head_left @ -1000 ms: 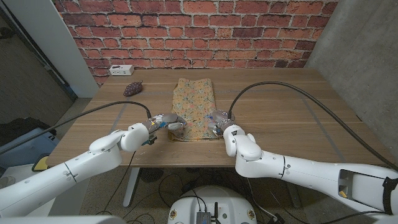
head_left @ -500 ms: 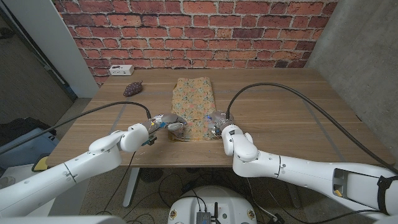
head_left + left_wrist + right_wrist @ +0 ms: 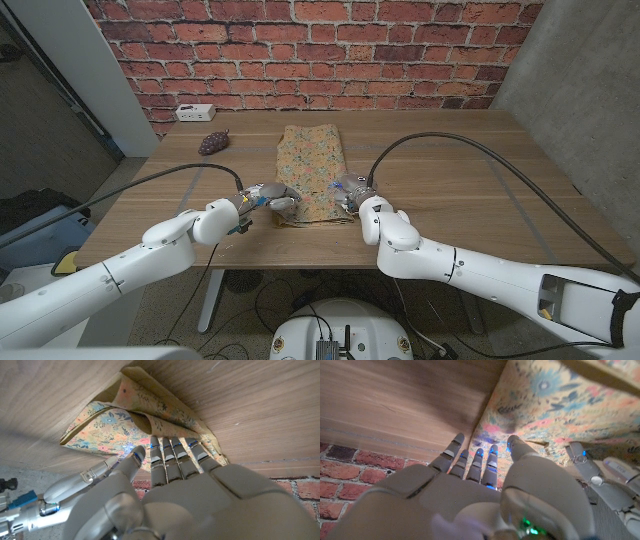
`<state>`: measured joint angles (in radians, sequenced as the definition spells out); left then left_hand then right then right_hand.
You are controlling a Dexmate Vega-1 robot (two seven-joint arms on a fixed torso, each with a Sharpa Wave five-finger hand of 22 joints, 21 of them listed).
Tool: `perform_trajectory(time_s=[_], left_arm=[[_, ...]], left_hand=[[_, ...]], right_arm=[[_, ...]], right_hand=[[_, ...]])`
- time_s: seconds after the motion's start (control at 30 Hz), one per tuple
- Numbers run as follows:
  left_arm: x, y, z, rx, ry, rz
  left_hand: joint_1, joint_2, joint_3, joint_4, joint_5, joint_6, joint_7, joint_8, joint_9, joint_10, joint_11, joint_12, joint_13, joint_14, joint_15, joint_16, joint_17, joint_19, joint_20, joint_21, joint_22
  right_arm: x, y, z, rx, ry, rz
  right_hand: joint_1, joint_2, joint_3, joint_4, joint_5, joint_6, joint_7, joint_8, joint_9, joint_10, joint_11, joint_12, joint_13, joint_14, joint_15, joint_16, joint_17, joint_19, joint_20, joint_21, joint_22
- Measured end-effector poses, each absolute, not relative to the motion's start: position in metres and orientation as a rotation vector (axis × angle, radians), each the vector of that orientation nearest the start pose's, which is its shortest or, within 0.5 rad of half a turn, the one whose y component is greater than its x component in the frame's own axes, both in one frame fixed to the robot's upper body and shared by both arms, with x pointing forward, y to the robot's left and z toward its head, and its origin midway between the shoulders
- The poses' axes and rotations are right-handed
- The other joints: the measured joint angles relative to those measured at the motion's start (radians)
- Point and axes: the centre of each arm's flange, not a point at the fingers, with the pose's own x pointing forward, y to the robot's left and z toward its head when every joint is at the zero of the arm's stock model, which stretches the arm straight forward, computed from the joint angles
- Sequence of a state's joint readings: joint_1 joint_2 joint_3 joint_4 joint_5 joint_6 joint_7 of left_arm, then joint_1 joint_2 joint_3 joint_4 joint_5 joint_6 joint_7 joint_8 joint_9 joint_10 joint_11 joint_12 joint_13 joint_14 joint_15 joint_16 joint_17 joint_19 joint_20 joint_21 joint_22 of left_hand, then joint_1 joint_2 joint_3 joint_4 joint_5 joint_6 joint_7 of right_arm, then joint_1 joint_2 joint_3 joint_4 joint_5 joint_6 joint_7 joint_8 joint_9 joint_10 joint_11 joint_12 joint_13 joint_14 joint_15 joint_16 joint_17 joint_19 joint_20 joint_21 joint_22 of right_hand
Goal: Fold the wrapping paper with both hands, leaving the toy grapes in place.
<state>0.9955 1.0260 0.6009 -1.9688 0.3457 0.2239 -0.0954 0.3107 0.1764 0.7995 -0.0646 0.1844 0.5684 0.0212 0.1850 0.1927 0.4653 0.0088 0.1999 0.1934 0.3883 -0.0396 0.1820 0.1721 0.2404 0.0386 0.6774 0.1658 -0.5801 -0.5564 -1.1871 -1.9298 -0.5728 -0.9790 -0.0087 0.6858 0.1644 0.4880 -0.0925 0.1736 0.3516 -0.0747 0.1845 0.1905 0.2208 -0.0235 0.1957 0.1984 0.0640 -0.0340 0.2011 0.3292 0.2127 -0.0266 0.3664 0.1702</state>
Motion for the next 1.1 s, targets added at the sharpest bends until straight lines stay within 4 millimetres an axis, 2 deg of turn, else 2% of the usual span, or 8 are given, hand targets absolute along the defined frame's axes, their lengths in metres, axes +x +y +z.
perform_trajectory(time_s=[0.1, 0.27, 0.33, 0.53, 0.93, 1.1], left_arm=[[0.554, 0.237, -0.087, 1.421, -0.405, -0.295], [0.553, 0.235, -0.088, 1.426, -0.412, -0.304], [0.552, 0.235, -0.089, 1.426, -0.415, -0.308], [0.55, 0.232, -0.092, 1.427, -0.424, -0.315], [0.548, 0.233, -0.093, 1.423, -0.427, -0.313], [0.548, 0.233, -0.093, 1.422, -0.428, -0.312]], left_hand=[[-0.001, -0.001, 0.0, 0.0, 0.0, 0.01, 0.004, 0.004, 0.0, 0.009, -0.009, 0.005, 0.0, 0.007, -0.007, 0.007, -0.002, 0.0, 0.0, 0.0, 0.0], [-0.001, -0.001, 0.004, 0.004, 0.0, 0.037, 0.008, 0.013, 0.0, 0.028, -0.016, 0.011, -0.001, 0.029, -0.004, 0.011, -0.005, 0.0, 0.0, 0.0, 0.0], [-0.001, -0.001, 0.007, 0.007, 0.0, 0.045, 0.003, 0.015, 0.001, 0.036, -0.014, 0.015, -0.001, 0.039, -0.007, 0.012, -0.005, 0.0, 0.0, -0.001, 0.0], [-0.001, -0.001, 0.008, 0.008, 0.0, 0.062, 0.009, 0.015, 0.002, 0.049, -0.012, 0.015, -0.001, 0.055, -0.005, 0.011, -0.007, 0.0, 0.0, -0.002, 0.0], [-0.006, -0.006, 0.015, 0.009, 0.0, 0.062, 0.009, 0.015, 0.002, 0.05, -0.011, 0.015, 0.0, 0.055, -0.005, 0.011, -0.006, 0.0, 0.0, -0.009, 0.0], [-0.006, -0.006, 0.015, 0.009, 0.0, 0.062, 0.009, 0.015, 0.002, 0.05, -0.011, 0.015, 0.001, 0.055, -0.005, 0.011, -0.006, 0.009, -0.009, -0.013, 0.0]], right_arm=[[0.565, -0.048, -0.059, -1.414, -0.376, 0.0], [0.57, -0.047, -0.045, -1.393, -0.417, -0.031], [0.573, -0.047, -0.04, -1.389, -0.424, -0.039], [0.586, -0.049, -0.028, -1.385, -0.422, -0.067], [0.611, -0.056, -0.025, -1.392, -0.341, -0.072], [0.619, -0.061, -0.031, -1.401, -0.29, -0.073]], right_hand=[[-0.004, -0.004, -0.008, 0.0, 0.0, -0.007, -0.004, 0.0, 0.0, -0.012, -0.002, -0.002, 0.0, 0.0, 0.0, 0.0, -0.005, 0.0, 0.011, 0.0, 0.0], [-0.015, -0.003, -0.014, 0.006, 0.0, -0.018, -0.004, 0.0, 0.0, -0.018, 0.004, -0.004, 0.0, 0.0, 0.0, 0.0, -0.005, 0.0, 0.011, 0.0, 0.0], [-0.016, -0.003, -0.018, 0.01, 0.0, -0.018, -0.004, 0.0, 0.0, -0.022, 0.0, -0.004, 0.0, 0.0, 0.0, 0.0, -0.005, 0.0, 0.011, -0.003, 0.0], [-0.025, -0.001, -0.022, 0.014, 0.0, -0.018, -0.004, 0.0, 0.0, -0.027, 0.002, -0.004, 0.003, 0.0, 0.0, 0.0, -0.009, -0.002, 0.013, -0.004, 0.0], [-0.038, 0.002, -0.034, 0.018, 0.0, -0.017, -0.003, 0.0, 0.0, -0.027, 0.002, -0.004, 0.004, -0.009, -0.002, 0.0, -0.009, -0.006, 0.016, -0.012, 0.0], [-0.042, 0.006, -0.034, 0.018, 0.0, 0.002, 0.023, 0.007, 0.0, -0.026, 0.002, -0.001, 0.001, -0.009, -0.002, 0.007, -0.014, -0.005, 0.016, -0.015, 0.0]])
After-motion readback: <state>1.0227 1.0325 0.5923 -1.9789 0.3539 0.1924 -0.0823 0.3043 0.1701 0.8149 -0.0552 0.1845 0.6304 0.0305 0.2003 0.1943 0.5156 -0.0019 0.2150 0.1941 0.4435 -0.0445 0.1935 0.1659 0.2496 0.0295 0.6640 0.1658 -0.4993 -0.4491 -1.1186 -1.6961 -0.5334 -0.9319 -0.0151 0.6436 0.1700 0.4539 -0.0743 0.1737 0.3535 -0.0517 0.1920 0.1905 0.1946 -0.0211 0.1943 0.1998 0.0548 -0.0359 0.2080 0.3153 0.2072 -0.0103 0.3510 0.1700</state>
